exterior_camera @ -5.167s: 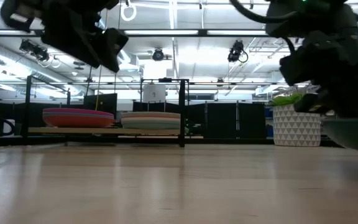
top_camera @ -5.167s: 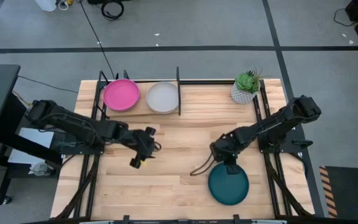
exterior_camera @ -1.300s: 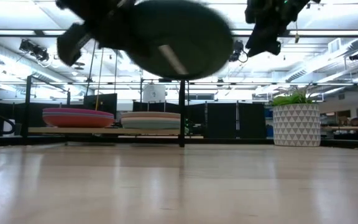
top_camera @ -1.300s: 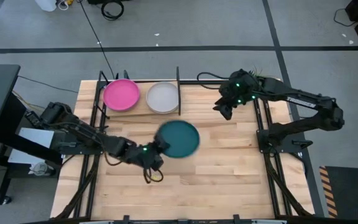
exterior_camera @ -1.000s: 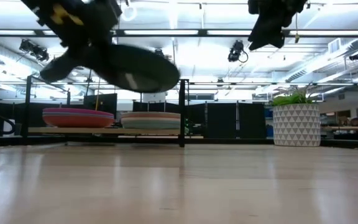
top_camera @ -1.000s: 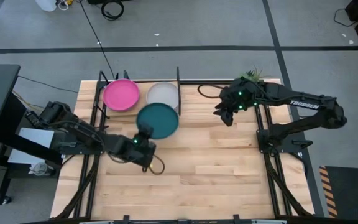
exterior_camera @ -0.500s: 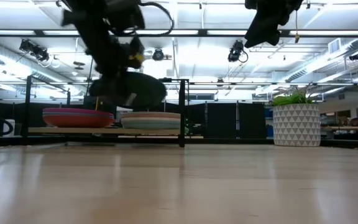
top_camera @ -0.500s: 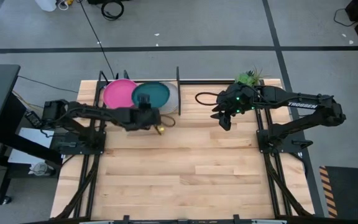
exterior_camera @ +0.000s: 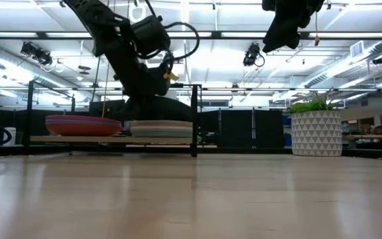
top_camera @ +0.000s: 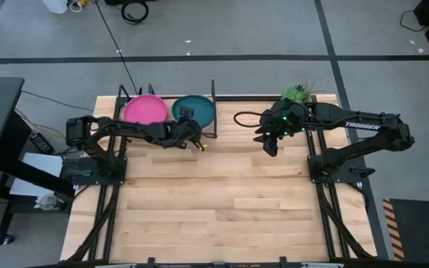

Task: Place and stack plates onto a shelf
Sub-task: Stack the green plate on top of the pink plate on the shelf

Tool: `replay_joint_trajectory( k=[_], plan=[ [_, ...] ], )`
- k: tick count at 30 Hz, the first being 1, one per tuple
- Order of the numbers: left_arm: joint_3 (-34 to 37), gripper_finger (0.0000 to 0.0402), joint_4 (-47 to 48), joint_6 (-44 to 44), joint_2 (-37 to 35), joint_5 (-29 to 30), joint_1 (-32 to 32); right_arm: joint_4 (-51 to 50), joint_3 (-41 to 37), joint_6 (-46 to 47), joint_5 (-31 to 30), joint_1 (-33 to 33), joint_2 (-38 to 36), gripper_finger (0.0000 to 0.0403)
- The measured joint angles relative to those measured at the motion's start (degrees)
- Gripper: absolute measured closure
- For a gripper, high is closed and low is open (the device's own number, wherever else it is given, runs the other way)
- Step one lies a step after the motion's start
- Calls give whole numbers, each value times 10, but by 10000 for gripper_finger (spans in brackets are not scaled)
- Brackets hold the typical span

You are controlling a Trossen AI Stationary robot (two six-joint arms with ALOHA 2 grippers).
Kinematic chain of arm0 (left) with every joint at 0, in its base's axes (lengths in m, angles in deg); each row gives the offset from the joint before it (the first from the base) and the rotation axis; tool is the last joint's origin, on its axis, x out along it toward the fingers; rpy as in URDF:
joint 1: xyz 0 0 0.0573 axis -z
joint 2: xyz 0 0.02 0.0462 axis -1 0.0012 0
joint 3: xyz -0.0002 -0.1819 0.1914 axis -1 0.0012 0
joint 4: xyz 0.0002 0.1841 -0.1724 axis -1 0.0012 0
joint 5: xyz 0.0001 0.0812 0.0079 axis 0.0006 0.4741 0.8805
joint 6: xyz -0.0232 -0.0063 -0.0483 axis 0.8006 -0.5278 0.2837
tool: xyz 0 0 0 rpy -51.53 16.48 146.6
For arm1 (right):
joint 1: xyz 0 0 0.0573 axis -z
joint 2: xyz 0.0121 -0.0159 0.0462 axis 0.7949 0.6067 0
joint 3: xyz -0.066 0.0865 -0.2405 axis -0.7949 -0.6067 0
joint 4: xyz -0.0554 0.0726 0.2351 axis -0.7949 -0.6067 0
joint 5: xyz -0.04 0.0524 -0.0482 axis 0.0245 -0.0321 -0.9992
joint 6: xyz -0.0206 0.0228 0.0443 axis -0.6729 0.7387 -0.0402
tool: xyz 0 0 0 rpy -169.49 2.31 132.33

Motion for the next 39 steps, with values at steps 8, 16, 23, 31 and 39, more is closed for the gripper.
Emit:
replay_joint_trajectory(
  k=[8, 16, 23, 31, 39],
  plan=[
    [0, 345, 41, 22, -38, 99, 58, 0, 0, 3, 0, 0, 0, 247],
    [0, 345, 295, 336, -88, 161, 52, 1, 0, 15, 0, -1, 0, 247],
    [0, 345, 509, 544, -87, 113, 35, 2, 0, 17, 0, -2, 0, 247],
    [0, 345, 540, 583, -87, 104, 11, 11, 0, 1, 2, -2, 0, 247],
    [0, 343, 522, 556, -87, 93, -46, 10, 0, -14, 2, -2, 0, 247]
  ],
)
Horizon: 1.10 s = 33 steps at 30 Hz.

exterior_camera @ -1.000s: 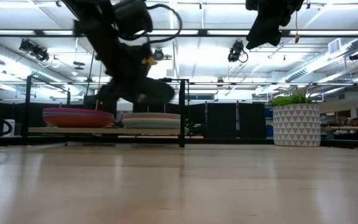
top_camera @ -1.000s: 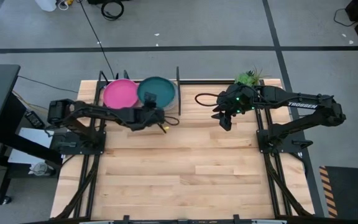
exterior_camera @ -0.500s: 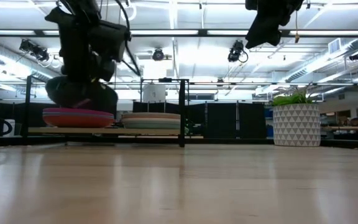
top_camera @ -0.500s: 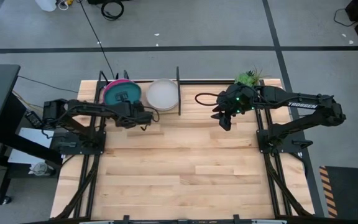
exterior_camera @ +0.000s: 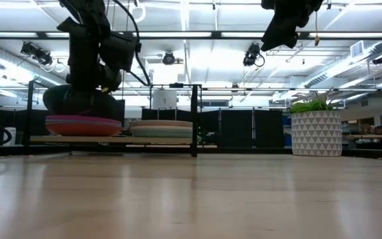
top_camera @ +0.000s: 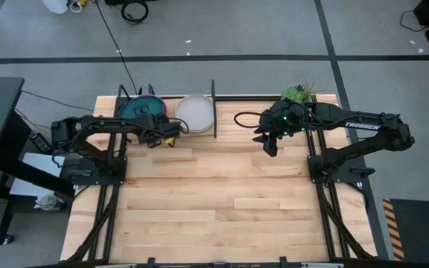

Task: Place and stack plates onto a shelf
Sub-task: Stack the green plate on top of the pink plate on the shelf, then return to Home Position

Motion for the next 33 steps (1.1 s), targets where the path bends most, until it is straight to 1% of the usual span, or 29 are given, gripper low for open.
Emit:
replay_joint_trajectory(
  k=[4, 9, 13, 16, 21, 24, 29, 33],
  plan=[
    [0, 321, -1, -2, 0, 0, -11, 0, 0, -8, 0, 0, 0, 247],
    [0, 259, -3, -15, 0, -10, -6, 0, 0, -10, 0, 0, 0, 247],
    [-13, 212, -1, -15, -15, -69, 7, 0, 0, -4, 0, 0, 0, 247],
    [-27, 193, -1, -19, -40, -111, 20, 0, 0, 1, 0, 0, 0, 247],
    [-34, 193, -13, -17, -96, -123, 35, 0, 0, 5, 0, 0, 0, 247],
    [-33, 201, -12, 4, -114, -121, 27, 0, 0, 10, 0, 0, 0, 247],
    [11, 217, -53, 10, -110, -87, 11, 0, 0, 14, -1, -5, 0, 247],
    [38, 228, -97, -4, -111, -104, 25, 10, 0, 6, -19, -17, 0, 247]
  ],
)
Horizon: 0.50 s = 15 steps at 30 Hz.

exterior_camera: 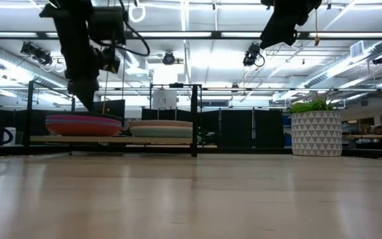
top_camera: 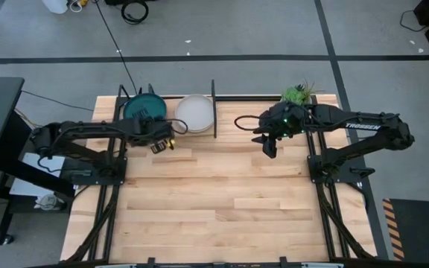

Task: Place and stack plates onto a shelf
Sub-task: Return to Home Position

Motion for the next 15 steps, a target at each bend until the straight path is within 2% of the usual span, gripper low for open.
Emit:
replay_joint_trajectory(
  k=[3, 7, 10, 15],
  plan=[
    [2, 233, -14, 3, -22, -3, 27, 2, -2, -21, -24, -14, 0, 247],
    [4, 239, -53, 17, -69, -3, 82, 56, -41, -32, -47, -30, -9, 247],
    [27, 241, -136, 1, -109, -17, 134, 105, -80, -22, -56, -40, -17, 247],
    [93, 242, -305, -53, -172, -99, 221, 220, -154, -9, -57, -76, -33, 247]
  ],
)
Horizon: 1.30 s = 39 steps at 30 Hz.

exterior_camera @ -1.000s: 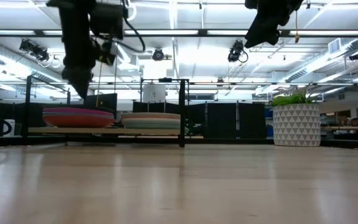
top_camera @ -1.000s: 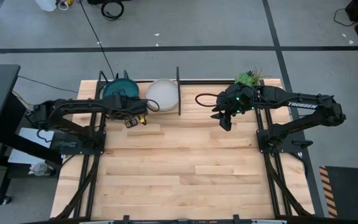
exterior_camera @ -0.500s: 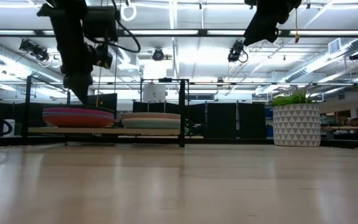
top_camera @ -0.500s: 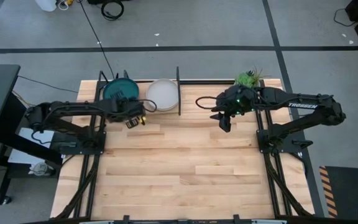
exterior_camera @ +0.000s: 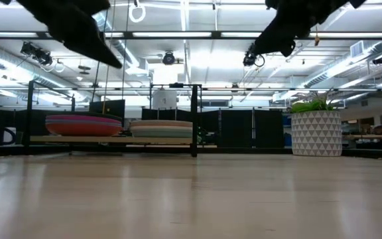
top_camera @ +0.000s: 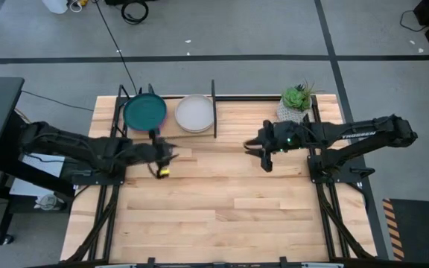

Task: Place and stack plates onto a shelf
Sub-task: Return to Home Position

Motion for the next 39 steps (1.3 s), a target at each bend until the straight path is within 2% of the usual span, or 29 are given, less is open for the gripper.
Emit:
replay_joint_trajectory(
  k=[5, 9, 14, 18, 22, 28, 35, 39],
  plan=[
    [85, 242, -150, -44, -64, -11, 60, 101, -79, -16, 0, -31, -33, 247],
    [162, 242, -245, -53, -130, -11, 74, 204, -164, -17, 1, -34, -80, 250],
    [232, 242, -281, -40, -211, -11, 74, 287, -261, -11, 2, -17, -155, 264],
    [271, 244, -308, -43, -268, -11, 74, 314, -323, -7, 2, 1, -221, 279],
    [314, 255, -376, -67, -311, -17, 74, 352, -380, -7, 5, 25, -281, 293],
    [353, 274, -416, -90, -341, -25, 74, 361, -426, 1, 12, 60, -336, 315],
    [391, 293, -458, -135, -344, -29, 74, 399, -466, -35, 88, 99, -362, 327],
    [392, 301, -472, -164, -344, -53, 75, 420, -478, -39, 98, 116, -366, 327]
  ],
)
